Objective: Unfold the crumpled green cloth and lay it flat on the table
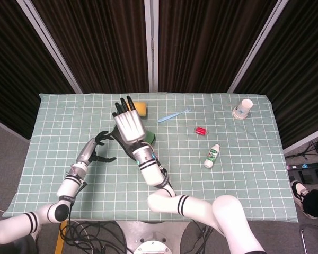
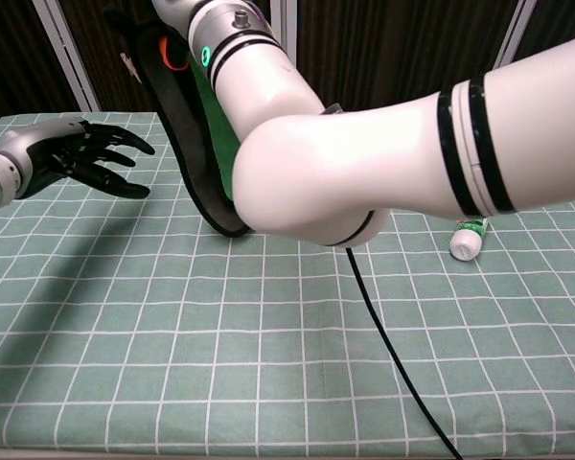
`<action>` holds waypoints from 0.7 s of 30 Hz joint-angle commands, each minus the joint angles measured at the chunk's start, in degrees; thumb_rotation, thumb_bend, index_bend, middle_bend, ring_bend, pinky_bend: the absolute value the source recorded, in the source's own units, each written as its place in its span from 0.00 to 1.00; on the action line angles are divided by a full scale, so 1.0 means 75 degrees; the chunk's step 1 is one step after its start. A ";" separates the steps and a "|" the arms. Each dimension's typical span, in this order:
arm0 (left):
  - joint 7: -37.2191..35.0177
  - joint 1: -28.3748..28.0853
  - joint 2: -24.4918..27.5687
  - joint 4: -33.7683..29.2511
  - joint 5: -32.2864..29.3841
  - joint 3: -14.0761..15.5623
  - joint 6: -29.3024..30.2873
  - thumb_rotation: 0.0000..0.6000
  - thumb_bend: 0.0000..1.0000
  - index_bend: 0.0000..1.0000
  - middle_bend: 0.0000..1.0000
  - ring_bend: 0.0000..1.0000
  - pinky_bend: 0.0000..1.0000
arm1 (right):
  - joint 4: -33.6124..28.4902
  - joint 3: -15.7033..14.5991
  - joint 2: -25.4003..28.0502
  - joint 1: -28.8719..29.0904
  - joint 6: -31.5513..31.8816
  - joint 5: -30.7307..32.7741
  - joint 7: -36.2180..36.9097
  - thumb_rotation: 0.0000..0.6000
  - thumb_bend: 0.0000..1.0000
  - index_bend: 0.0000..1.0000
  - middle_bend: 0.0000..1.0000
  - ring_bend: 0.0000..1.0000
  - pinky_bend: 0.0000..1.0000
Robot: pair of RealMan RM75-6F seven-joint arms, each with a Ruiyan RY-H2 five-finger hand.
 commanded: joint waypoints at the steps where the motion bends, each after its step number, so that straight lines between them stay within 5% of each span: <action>1: 0.0191 -0.0128 -0.0093 -0.0056 -0.0234 -0.0105 -0.0026 1.00 0.00 0.41 0.18 0.19 0.25 | 0.0309 0.0237 -0.0230 0.0289 0.0194 0.0136 0.0068 1.00 0.45 0.66 0.21 0.09 0.08; 14: 0.0463 -0.0384 -0.0300 -0.0039 -0.0993 -0.0331 -0.0281 1.00 0.00 0.45 0.18 0.19 0.25 | 0.0851 0.0701 -0.0344 0.0714 0.0809 0.0334 0.0640 1.00 0.45 0.63 0.18 0.06 0.08; 21: 0.0712 -0.0556 -0.0490 0.0102 -0.1436 -0.0500 -0.0177 1.00 0.00 0.49 0.18 0.19 0.25 | 0.0964 0.0591 -0.0332 0.0773 0.1033 0.0324 0.0485 1.00 0.45 0.63 0.18 0.06 0.08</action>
